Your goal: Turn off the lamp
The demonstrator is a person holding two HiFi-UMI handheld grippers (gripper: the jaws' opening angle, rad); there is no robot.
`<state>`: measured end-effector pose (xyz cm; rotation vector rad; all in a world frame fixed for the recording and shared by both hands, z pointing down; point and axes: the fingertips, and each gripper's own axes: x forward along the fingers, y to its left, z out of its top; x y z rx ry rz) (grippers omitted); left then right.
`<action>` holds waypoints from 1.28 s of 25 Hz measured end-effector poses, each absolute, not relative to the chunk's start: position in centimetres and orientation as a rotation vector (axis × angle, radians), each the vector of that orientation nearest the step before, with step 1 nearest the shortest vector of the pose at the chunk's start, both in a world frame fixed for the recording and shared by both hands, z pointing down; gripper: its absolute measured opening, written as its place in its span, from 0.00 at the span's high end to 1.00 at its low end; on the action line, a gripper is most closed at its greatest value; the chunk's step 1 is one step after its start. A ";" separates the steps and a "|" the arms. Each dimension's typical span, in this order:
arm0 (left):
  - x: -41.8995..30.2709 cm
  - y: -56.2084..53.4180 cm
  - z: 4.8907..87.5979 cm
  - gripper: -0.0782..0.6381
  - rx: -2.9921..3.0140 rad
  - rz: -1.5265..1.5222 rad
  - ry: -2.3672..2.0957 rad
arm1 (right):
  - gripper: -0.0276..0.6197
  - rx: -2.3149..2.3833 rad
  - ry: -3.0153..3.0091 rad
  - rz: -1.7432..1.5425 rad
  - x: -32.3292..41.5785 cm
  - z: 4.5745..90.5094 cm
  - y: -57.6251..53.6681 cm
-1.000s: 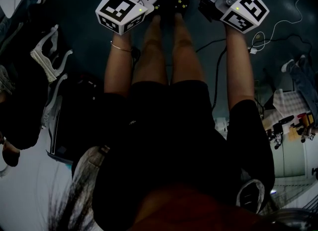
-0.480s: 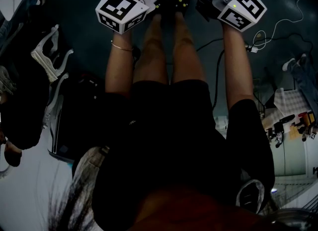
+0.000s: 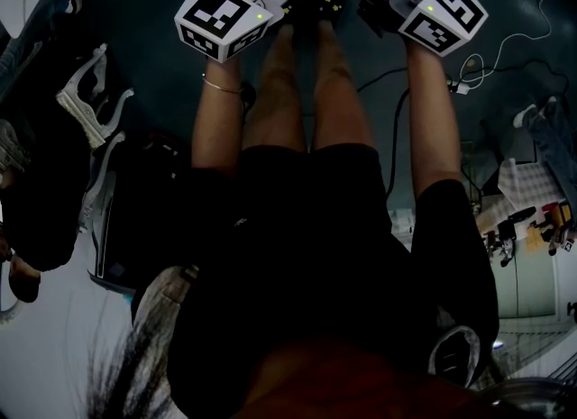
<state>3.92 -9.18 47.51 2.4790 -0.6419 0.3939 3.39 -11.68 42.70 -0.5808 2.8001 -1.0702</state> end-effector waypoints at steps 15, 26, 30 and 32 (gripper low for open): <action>4.0 -8.9 47.3 0.87 2.491 0.358 -0.626 | 0.83 -0.577 2.803 -1.081 3.3 42.7 -11.5; 4.1 -8.5 47.7 0.87 2.481 0.371 -0.605 | 0.83 -0.577 2.814 -1.074 3.4 42.9 -11.3; 4.0 -8.7 47.9 0.87 2.469 0.382 -0.622 | 0.83 -0.573 2.822 -1.071 3.4 43.1 -11.3; 4.0 -8.6 47.8 0.87 2.466 0.384 -0.628 | 0.83 -0.574 2.826 -1.062 3.4 43.1 -11.1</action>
